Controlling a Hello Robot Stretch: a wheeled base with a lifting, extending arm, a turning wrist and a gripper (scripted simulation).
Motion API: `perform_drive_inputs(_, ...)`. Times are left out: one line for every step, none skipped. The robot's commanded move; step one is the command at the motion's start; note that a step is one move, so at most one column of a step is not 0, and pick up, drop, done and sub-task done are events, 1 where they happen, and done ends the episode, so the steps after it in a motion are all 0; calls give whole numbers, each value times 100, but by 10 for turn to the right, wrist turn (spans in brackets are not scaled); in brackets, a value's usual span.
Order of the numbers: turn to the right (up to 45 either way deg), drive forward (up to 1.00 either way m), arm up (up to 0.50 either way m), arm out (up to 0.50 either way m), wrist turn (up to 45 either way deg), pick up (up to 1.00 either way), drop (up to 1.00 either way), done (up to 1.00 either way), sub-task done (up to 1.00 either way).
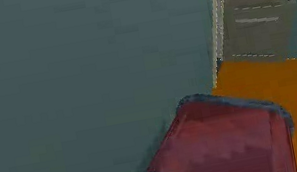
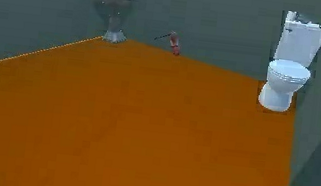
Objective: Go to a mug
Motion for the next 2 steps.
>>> perform_drive_inputs(-450, 0, 0, 0, 0, 0, 0, 0, 0)
perform_drive_inputs(-450, 0, 0, 0, 0, 0, 0, 0, 0)
